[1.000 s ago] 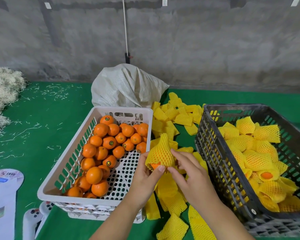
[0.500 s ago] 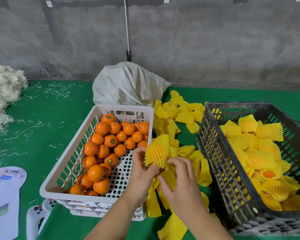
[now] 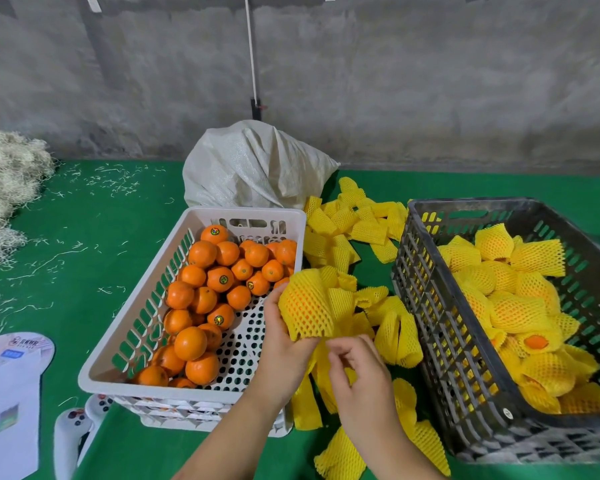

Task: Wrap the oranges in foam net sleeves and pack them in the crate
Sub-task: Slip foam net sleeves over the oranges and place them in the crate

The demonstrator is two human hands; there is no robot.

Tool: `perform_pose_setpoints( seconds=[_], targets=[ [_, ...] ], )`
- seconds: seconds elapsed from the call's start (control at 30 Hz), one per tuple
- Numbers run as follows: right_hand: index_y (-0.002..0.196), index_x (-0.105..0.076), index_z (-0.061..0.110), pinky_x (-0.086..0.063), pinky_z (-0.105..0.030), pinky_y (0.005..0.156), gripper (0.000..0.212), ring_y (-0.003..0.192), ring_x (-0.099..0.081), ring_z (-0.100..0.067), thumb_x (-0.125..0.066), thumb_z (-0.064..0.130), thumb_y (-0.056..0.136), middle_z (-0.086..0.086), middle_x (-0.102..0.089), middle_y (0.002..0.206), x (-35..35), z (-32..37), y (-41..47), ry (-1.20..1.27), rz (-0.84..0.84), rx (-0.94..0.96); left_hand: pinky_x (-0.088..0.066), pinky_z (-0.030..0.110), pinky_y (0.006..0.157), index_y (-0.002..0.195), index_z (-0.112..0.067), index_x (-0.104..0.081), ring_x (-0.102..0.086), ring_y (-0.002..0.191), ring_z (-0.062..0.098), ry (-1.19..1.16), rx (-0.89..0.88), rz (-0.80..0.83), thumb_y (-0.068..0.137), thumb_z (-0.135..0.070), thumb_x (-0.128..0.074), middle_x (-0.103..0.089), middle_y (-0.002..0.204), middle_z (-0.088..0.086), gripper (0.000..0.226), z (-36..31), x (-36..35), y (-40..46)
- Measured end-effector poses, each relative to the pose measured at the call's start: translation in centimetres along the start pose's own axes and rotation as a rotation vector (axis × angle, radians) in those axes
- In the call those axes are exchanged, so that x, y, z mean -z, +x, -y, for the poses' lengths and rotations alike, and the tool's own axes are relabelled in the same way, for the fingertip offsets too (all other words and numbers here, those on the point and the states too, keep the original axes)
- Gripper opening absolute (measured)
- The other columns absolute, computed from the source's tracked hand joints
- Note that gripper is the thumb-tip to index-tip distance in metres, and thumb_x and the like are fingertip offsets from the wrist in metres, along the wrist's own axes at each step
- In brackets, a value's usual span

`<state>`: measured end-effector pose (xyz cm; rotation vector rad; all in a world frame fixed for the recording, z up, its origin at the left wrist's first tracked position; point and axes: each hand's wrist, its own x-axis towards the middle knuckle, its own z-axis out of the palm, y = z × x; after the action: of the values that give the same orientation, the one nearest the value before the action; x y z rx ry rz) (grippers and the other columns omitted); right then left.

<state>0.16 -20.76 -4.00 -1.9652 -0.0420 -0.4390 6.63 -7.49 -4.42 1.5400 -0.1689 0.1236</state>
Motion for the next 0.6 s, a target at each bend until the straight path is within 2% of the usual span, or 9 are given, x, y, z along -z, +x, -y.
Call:
perform_pose_setpoints(
  seconds=[0.07,0.13,0.2,0.23,0.3,0.37,0.43,0.5,0.6],
  targets=[
    [0.116,-0.058,0.042,-0.055,-0.028,0.081,0.037,0.098,-0.063,-0.012,-0.065,0.01,0.097,0.016,-0.06,0.107,0.2,0.4,-0.1,0.172,0.009,-0.202,-0.054,0.02,0.084,0.146,-0.045,-0.029,-0.06,0.108,-0.003,0.042,-0.009,-0.011,0.078,-0.006,-0.08,-0.053,0.121,-0.032,0.094,-0.1,0.1,0.0],
    [0.135,-0.046,0.043,-0.053,-0.023,0.086,0.049,0.112,-0.058,-0.005,-0.07,0.031,0.094,0.014,-0.056,0.127,0.7,1.2,0.6,0.324,-0.004,-0.364,-0.053,0.02,0.092,0.149,-0.054,-0.023,-0.056,0.12,-0.005,0.08,-0.007,0.027,0.078,0.0,-0.084,-0.046,0.134,-0.037,0.108,-0.3,0.2,-0.1],
    [0.153,-0.022,0.041,-0.049,-0.024,0.097,0.085,0.13,-0.045,-0.005,-0.073,0.05,0.085,0.015,-0.039,0.146,0.8,2.0,1.6,0.311,0.14,-0.407,-0.047,0.023,0.109,0.158,-0.049,-0.015,-0.046,0.139,-0.002,0.101,-0.03,0.092,0.084,0.003,-0.083,-0.034,0.155,-0.032,0.113,-0.6,0.2,-0.3],
    [0.157,-0.013,0.041,-0.047,-0.03,0.105,0.097,0.137,-0.039,-0.007,-0.075,0.052,0.084,0.015,-0.031,0.152,0.5,2.5,1.8,0.277,0.218,-0.398,-0.044,0.021,0.113,0.162,-0.043,-0.012,-0.043,0.144,-0.001,0.117,-0.062,0.127,0.09,0.003,-0.079,-0.033,0.16,-0.029,0.108,-0.6,0.1,-0.5],
    [0.159,-0.008,0.038,-0.041,-0.04,0.115,0.102,0.144,-0.033,-0.011,-0.078,0.046,0.085,0.016,-0.024,0.158,-0.1,3.4,2.0,0.238,0.25,-0.401,-0.04,0.009,0.109,0.163,-0.04,-0.009,-0.039,0.143,-0.011,0.174,-0.107,0.171,0.097,-0.002,-0.074,-0.032,0.157,-0.041,0.1,-0.9,-0.3,-0.9],
    [0.158,-0.011,0.038,-0.041,-0.04,0.115,0.097,0.142,-0.038,-0.014,-0.078,0.039,0.087,0.012,-0.03,0.158,-0.1,3.6,2.1,0.277,0.189,-0.463,-0.034,0.003,0.107,0.161,-0.053,-0.007,-0.033,0.143,-0.018,0.238,-0.121,0.193,0.099,-0.009,-0.074,-0.027,0.154,-0.05,0.101,-1.3,-0.5,-1.0],
    [0.158,-0.011,0.037,-0.042,-0.039,0.114,0.096,0.139,-0.042,-0.016,-0.077,0.033,0.089,0.009,-0.035,0.156,0.4,3.4,2.4,0.302,0.192,-0.526,-0.03,0.009,0.116,0.158,-0.065,-0.005,-0.028,0.151,-0.009,0.279,-0.134,0.221,0.1,-0.015,-0.073,-0.024,0.163,-0.038,0.102,-1.4,-0.4,-1.0],
    [0.16,-0.008,0.035,-0.041,-0.044,0.115,0.099,0.141,-0.042,-0.02,-0.077,0.029,0.089,0.006,-0.036,0.158,0.8,3.1,2.6,0.295,0.225,-0.574,-0.023,0.018,0.124,0.16,-0.059,-0.003,-0.019,0.157,0.0,0.329,-0.164,0.253,0.1,-0.013,-0.072,-0.016,0.17,-0.027,0.103,-1.0,-0.4,-1.2],
    [0.16,-0.013,0.036,-0.045,-0.044,0.112,0.096,0.137,-0.047,-0.021,-0.076,0.026,0.088,0.005,-0.043,0.152,0.9,3.3,2.4,0.3,0.237,-0.632,-0.014,0.01,0.122,0.163,-0.054,0.001,-0.009,0.158,-0.003,0.421,-0.221,0.28,0.097,-0.005,-0.073,-0.005,0.168,-0.036,0.11,-0.5,-0.4,-1.3]
  ],
)
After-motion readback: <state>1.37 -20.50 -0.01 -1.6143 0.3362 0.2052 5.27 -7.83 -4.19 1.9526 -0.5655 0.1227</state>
